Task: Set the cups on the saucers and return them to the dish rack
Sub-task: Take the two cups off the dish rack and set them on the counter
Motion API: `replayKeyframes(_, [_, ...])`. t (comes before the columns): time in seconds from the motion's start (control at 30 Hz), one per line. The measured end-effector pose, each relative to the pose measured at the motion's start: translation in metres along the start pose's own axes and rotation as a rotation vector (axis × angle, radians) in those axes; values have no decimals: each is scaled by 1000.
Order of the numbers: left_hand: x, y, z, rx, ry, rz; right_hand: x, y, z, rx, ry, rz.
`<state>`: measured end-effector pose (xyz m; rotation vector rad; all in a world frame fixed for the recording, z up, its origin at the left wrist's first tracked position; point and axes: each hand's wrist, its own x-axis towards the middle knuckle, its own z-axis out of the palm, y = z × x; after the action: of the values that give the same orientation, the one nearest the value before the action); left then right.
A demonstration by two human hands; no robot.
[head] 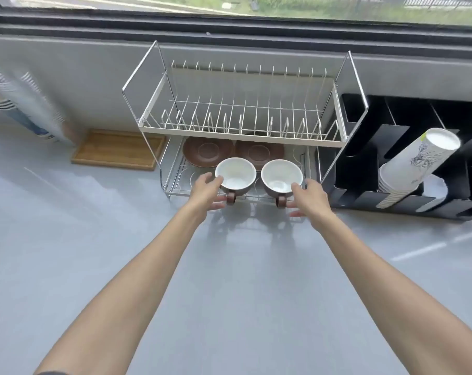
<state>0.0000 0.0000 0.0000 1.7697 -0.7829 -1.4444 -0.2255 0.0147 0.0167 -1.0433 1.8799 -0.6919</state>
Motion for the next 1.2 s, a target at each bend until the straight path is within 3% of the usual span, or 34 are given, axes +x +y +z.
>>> replayKeyframes(0.6, [9, 6, 14, -58, -34, -92, 23, 2, 11, 313, -37, 178])
replayKeyframes(0.97, [-9, 2, 12, -87, 59, -58, 3, 15, 5, 294, 11, 93])
replayKeyframes(1.2, [-47, -5, 11, -61, 28, -38, -23, 35, -10, 281, 8, 81])
